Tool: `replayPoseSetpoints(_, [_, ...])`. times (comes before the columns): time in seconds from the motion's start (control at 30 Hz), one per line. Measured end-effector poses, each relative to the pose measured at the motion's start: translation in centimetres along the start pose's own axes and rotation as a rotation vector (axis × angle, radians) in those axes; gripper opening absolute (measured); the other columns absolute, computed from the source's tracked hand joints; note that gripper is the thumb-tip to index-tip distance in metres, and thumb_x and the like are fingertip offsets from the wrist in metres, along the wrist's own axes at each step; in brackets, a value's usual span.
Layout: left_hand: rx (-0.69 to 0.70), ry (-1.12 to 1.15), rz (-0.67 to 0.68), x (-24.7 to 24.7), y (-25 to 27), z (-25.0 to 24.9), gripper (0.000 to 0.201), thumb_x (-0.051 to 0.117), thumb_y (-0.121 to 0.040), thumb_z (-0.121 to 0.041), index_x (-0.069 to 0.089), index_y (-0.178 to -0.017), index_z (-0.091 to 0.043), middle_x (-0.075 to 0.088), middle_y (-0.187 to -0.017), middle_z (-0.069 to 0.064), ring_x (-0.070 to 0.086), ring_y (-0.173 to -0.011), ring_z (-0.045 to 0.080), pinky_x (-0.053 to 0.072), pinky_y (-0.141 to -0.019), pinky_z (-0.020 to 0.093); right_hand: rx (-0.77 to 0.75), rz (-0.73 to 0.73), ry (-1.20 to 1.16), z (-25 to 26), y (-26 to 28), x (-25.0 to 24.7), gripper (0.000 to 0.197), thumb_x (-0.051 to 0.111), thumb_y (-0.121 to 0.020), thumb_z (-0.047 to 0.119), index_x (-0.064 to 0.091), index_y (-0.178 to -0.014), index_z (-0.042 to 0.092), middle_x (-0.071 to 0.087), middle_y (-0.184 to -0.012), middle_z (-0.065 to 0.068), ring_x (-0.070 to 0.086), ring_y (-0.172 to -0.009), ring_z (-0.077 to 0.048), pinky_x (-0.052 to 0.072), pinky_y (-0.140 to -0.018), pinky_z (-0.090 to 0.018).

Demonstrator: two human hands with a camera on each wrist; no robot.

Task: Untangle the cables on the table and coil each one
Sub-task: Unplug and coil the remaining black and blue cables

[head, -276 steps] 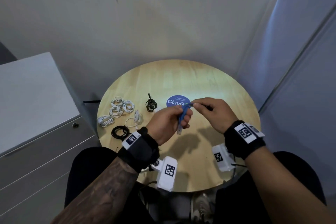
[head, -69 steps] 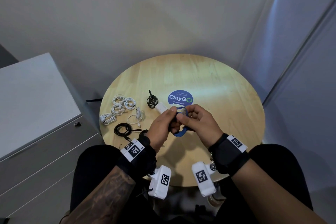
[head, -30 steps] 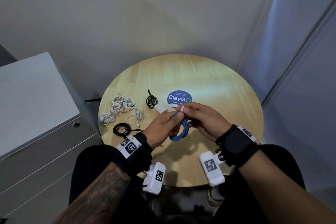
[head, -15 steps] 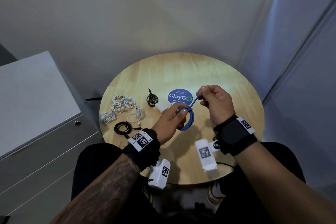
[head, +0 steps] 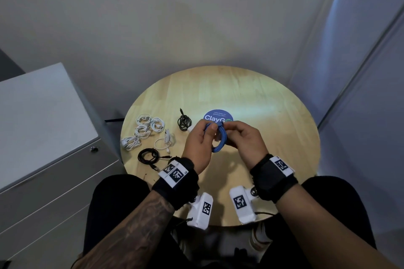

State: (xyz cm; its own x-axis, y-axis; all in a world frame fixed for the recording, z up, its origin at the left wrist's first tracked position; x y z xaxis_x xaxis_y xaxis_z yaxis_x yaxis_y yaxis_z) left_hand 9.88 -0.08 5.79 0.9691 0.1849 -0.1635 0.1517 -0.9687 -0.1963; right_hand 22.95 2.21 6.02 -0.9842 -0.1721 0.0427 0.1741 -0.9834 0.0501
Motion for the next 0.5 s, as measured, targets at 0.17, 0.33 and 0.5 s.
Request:
replayPoseSetpoints(0.17, [0.121,-0.143,-0.036,-0.2,-0.7,0.4,0.025,0.048,-0.094,-0.035,0.065,-0.094,-0.016,0.053,-0.089,0.001,0.056,-0.083,0.011,0.044,-0.077,0.02,0.121,0.034,-0.225,0.0,0.6,0.5,0.013,0.066,-0.091,0.011,0.064,-0.103,0.012,0.072,-0.082,-0.008,0.069,-0.077,-0.019,0.054,-0.087,-0.037])
replayPoseSetpoints(0.33, [0.202,-0.135,0.005,0.0,-0.8,-0.5,0.018,0.053,-0.089,-0.038,0.067,-0.093,-0.028,0.06,-0.086,-0.009,0.058,-0.084,0.009,0.044,-0.076,0.02,0.195,0.111,-0.3,-0.2,0.6,0.7,0.054,0.08,-0.069,0.012,0.051,-0.114,0.01,0.07,-0.101,-0.018,0.068,-0.089,-0.027,0.053,-0.092,-0.041])
replayPoseSetpoints(0.5, [0.166,-0.122,-0.083,-0.8,-0.9,-0.6,0.014,0.06,-0.09,-0.036,0.071,-0.091,-0.027,0.069,-0.084,-0.006,0.063,-0.081,0.01,0.049,-0.073,0.026,0.018,0.08,0.113,1.4,0.2,-0.6,0.026,0.072,-0.085,0.005,0.064,-0.108,0.014,0.072,-0.098,-0.009,0.069,-0.083,-0.021,0.06,-0.076,-0.04])
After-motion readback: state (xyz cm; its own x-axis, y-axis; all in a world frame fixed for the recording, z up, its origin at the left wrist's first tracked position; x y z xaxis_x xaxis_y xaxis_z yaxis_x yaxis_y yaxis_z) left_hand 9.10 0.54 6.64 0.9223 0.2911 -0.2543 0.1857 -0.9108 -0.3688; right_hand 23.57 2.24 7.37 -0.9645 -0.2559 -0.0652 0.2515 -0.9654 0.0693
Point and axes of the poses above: each hand's wrist, its own y-axis away from the middle knuckle, its own x-axis out of the palm, z = x × y, the point moved 5 cm from there along -y, towards the middle knuckle
